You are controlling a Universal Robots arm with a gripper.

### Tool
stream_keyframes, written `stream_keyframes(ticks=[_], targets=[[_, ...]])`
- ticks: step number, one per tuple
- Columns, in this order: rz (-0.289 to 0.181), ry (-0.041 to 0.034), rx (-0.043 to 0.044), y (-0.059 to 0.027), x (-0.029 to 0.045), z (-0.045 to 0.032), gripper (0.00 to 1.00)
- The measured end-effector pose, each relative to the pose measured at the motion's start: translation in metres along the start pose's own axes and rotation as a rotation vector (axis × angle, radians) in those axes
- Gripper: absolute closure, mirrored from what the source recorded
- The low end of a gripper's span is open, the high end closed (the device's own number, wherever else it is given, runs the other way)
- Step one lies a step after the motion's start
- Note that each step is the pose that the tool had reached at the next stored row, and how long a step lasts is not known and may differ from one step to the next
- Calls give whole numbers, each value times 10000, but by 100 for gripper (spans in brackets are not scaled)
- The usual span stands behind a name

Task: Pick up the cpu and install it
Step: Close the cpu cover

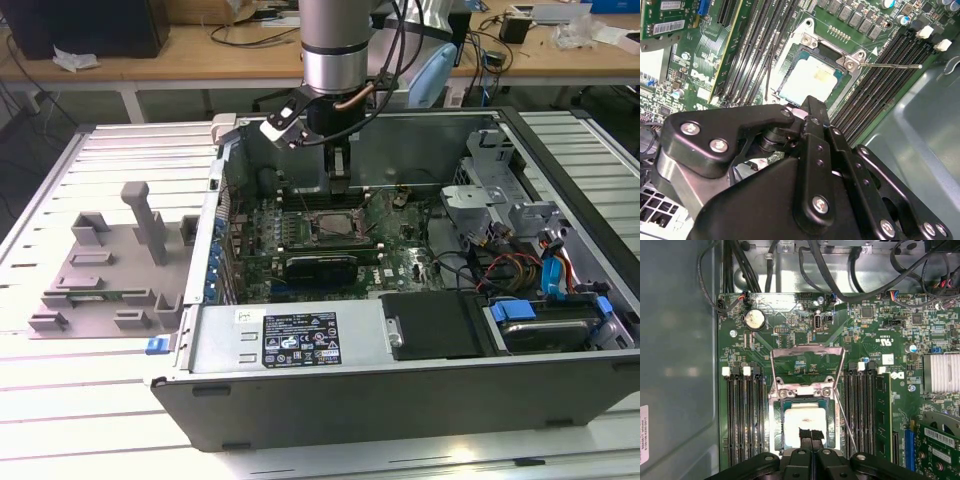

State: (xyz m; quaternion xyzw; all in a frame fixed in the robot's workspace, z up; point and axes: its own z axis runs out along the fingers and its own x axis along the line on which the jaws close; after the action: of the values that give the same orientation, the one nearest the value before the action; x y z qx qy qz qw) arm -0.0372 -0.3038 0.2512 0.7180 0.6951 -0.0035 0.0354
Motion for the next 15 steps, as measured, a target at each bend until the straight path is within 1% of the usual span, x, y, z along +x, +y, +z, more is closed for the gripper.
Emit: stream_keyframes(ticks=[4,6,7,8,12,15], targets=[[1,7,2,0,-1,-5,89],[0,10,1,6,-7,-123,89],[1,9,1,9,-11,-203,89],[0,9,1,12,-15,-266,89],[0,10,1,13,-15,-278,89],[-1,8,1,83,-13,-276,89]])
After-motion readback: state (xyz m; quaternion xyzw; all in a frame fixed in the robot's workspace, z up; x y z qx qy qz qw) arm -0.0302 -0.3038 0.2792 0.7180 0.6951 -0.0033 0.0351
